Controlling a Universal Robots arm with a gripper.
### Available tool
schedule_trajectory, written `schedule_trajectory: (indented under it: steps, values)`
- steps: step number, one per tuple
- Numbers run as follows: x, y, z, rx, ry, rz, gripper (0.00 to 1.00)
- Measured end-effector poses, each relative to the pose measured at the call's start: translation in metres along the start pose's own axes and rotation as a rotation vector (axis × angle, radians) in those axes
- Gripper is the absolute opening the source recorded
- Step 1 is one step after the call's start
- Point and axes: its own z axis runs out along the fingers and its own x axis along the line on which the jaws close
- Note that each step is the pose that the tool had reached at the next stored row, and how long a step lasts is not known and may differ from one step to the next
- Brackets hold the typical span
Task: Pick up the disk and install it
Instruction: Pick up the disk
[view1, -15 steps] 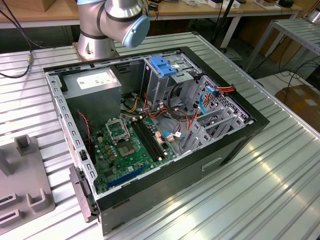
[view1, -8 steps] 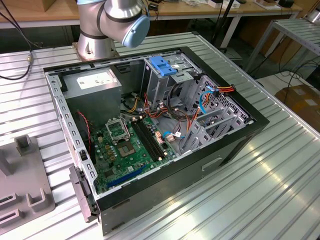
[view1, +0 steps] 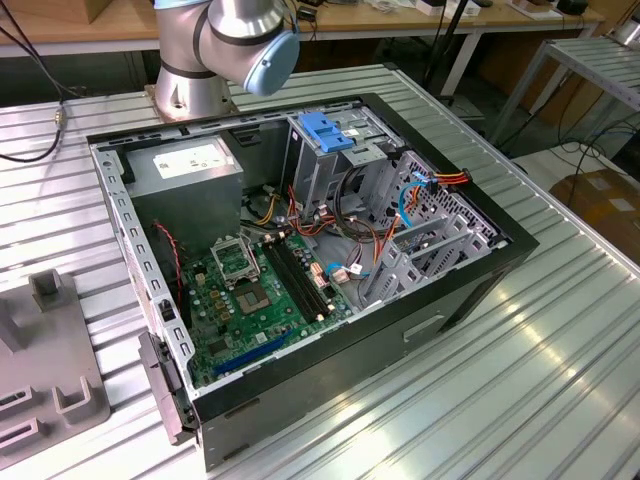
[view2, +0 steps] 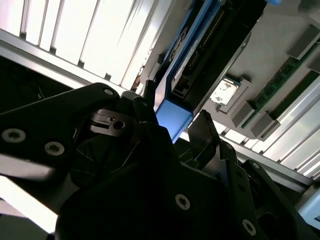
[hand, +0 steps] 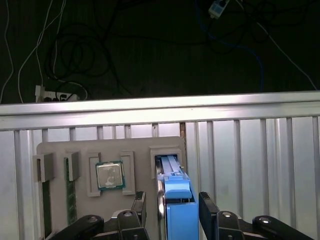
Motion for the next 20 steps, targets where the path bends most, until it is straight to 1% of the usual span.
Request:
schedule_trajectory:
  steps: [2,3,5,6,9,12,18,19,20]
  values:
    - [0.0001,0.0018,0.0007,0.0005,-0.0001,0.000,0.54]
    - [0.0001,0.0020,0.0007,0.0005,-0.0001,0.000,0.53]
    - [0.0001,0.0020,0.0007,0.0005,-0.0001,0.000,0.53]
    - [0.0001,0.0020,0.0007,0.0006,-0.0001,0.000,0.45]
    - [-0.0001,0.0021,0.0008,0.0007,-0.0002,0.000,0.45]
    - [-0.0025,0.0022,0.0007,0.0006,-0.0001,0.000,0.45]
    - [-0.0026,0.0022,0.0013,0.0004,0.0001,-0.001,0.45]
    - [-0.0026,0.0022,0.0013,0.0003,0.0002,-0.001,0.44]
    - [-0.0026,0.0022,0.0013,0.0003,0.0002,-0.001,0.37]
